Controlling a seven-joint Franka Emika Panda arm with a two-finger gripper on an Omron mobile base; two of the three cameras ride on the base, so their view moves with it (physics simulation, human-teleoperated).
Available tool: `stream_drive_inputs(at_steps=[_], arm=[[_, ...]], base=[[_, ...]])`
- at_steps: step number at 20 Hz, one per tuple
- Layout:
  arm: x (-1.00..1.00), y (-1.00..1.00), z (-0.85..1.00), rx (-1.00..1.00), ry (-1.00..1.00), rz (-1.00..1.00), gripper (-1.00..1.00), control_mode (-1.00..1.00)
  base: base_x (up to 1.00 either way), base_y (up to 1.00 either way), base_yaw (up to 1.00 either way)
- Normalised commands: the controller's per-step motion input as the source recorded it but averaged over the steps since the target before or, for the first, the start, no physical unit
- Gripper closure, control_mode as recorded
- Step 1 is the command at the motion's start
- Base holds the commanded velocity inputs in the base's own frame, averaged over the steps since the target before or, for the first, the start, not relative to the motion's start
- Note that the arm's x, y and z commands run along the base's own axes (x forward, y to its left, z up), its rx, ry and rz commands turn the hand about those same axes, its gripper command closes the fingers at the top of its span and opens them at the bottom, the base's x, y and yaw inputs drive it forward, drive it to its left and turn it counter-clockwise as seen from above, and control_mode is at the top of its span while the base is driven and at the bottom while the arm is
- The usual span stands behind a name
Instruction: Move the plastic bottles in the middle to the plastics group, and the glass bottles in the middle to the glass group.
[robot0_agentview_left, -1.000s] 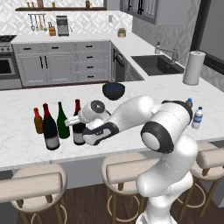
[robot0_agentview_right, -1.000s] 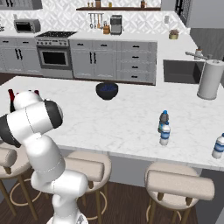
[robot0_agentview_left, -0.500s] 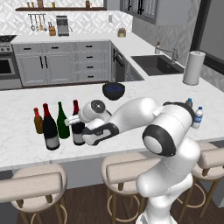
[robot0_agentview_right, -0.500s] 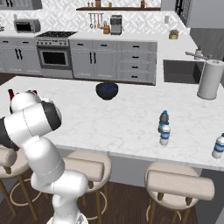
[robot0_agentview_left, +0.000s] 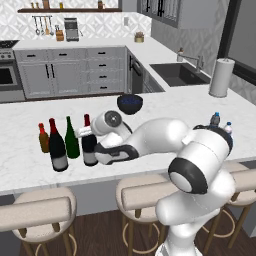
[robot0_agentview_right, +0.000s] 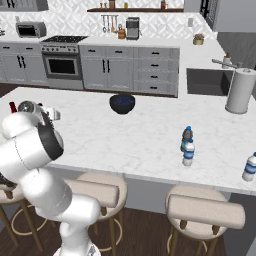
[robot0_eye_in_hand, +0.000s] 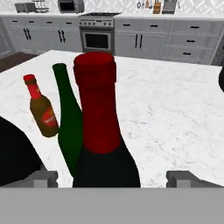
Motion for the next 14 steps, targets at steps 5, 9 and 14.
stream_drive_inputs(at_steps=[5,9,14], arm=[[-0.40,-0.07,0.45,0.07,0.00,-0.23,-1.00,-1.00],[-0.47,-0.12,0.47,0.13,0.00,-0.22,-1.00,-1.00],[-0.48,-0.27,0.43,0.06,0.00,-0.17,-1.00,-1.00]], base=[[0.00,0.00,0.00],[0.00,0.00,0.00],[0.00,0.00,0.00]])
